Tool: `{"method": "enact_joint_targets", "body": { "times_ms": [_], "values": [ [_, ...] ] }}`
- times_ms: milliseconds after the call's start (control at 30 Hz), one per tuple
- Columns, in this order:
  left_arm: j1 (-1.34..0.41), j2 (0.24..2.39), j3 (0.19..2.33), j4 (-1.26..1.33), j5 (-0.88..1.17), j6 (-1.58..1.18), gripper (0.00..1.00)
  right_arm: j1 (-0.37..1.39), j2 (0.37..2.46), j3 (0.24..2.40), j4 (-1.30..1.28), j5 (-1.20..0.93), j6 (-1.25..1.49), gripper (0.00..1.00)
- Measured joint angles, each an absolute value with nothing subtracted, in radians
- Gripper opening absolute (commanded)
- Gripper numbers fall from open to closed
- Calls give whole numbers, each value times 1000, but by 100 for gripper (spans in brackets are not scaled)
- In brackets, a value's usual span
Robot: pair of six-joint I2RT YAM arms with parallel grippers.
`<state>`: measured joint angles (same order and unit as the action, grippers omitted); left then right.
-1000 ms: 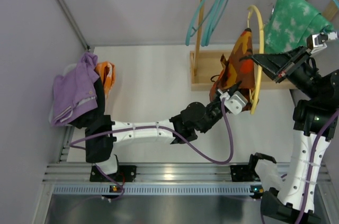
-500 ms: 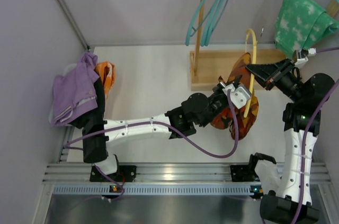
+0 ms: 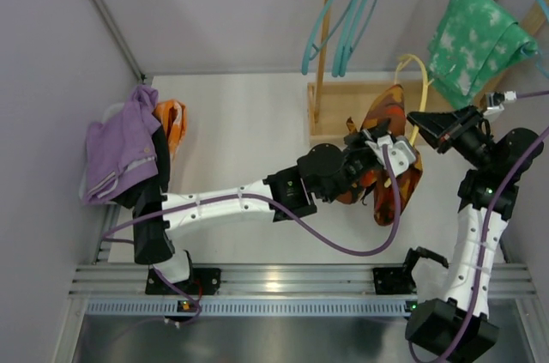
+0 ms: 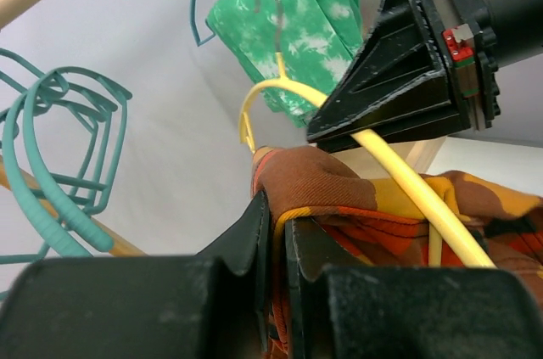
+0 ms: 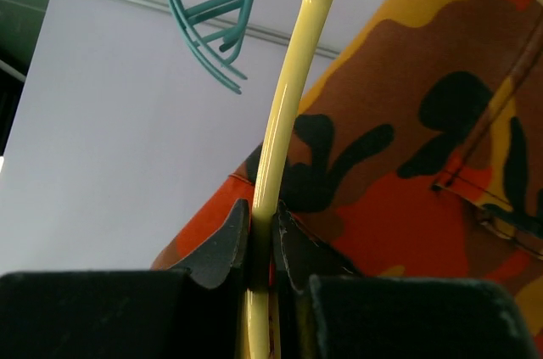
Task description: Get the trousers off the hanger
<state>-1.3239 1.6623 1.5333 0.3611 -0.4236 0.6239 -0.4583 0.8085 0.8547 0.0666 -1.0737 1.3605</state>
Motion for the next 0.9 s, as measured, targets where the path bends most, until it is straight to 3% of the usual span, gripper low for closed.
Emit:
{"method": "enact_joint_targets", "body": {
  "times_ms": [233, 433, 667, 900],
  "values": [
    [-1325, 1662, 1602, 259, -416, 665, 0, -559, 813, 839, 3, -1183, 1304, 0],
    [-1314, 1665, 1701, 209, -416, 703, 0, -626, 855, 836, -231, -1283, 1051, 0],
    [-1303, 1665, 1823, 332, -416, 713, 0, -643, 913, 833, -546, -1307, 677, 0],
    [-1294, 1648, 1913, 458, -417, 710, 0, -691, 981, 837, -675, -1217, 463, 0]
  ]
}}
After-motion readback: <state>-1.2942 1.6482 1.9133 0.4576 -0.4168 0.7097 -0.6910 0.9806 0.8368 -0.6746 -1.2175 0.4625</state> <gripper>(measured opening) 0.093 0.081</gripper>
